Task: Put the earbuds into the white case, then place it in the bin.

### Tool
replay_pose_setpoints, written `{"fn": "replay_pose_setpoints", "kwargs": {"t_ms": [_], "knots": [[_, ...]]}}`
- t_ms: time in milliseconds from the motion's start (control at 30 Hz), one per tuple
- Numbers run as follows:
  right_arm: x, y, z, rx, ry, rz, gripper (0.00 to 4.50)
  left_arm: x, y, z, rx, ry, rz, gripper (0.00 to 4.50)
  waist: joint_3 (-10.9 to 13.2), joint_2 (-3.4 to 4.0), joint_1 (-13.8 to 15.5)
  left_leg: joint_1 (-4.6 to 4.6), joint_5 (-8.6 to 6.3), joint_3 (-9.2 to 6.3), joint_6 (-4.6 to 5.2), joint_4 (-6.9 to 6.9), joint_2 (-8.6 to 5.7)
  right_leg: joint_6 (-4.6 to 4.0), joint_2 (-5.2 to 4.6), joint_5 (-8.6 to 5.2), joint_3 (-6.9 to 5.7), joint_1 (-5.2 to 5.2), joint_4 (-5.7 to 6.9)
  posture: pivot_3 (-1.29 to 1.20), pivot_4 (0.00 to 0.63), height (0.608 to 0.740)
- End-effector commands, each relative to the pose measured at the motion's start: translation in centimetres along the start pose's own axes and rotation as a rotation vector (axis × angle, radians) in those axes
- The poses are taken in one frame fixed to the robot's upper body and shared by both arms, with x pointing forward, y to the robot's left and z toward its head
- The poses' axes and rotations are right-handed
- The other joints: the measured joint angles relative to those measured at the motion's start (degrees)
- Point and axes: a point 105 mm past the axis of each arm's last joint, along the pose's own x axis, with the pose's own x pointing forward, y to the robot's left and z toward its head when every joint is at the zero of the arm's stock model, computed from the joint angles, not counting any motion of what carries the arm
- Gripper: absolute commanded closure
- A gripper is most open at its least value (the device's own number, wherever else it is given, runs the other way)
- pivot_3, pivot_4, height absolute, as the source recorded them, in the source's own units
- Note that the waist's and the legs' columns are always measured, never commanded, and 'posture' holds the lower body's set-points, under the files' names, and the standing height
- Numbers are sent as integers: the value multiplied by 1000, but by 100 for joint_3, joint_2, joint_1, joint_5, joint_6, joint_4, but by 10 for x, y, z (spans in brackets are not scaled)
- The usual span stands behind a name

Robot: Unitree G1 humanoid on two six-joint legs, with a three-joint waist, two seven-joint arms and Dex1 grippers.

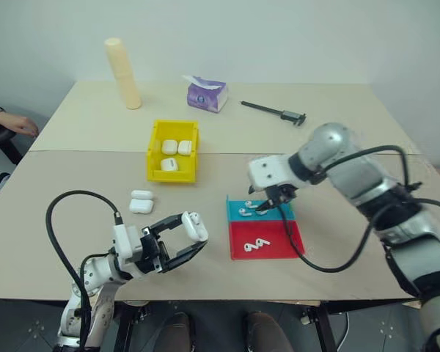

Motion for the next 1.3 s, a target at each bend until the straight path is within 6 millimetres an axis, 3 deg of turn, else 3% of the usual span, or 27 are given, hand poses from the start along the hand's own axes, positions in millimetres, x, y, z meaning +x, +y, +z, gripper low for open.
{"fn": "replay_pose_setpoints", "kwargs": {"t_ms": [33, 667, 1300], "knots": [[-2, -16, 1, -36, 53, -30, 1896, 4, -4, 11, 63, -47, 1, 1689, 0, 1, 4, 0, 0, 4, 0, 0, 0, 0, 0, 0, -1, 0, 0, 0, 150, 740], [31, -25, -15, -27, 133, -9, 1896, 4, -11, 9, 60, -24, 46, 1689, -1, 3, -9, 3, 0, 30, -1, 0, 3, -5, 0, 3, -2, 1, 3, 0, 150, 740], [38, -18, -17, -43, 141, 12, 1896, 4, -8, 4, 60, -3, 44, 1689, -2, 4, -9, 7, 1, 32, -2, 0, 4, -6, 0, 4, -2, 3, 6, 0, 150, 740]]}}
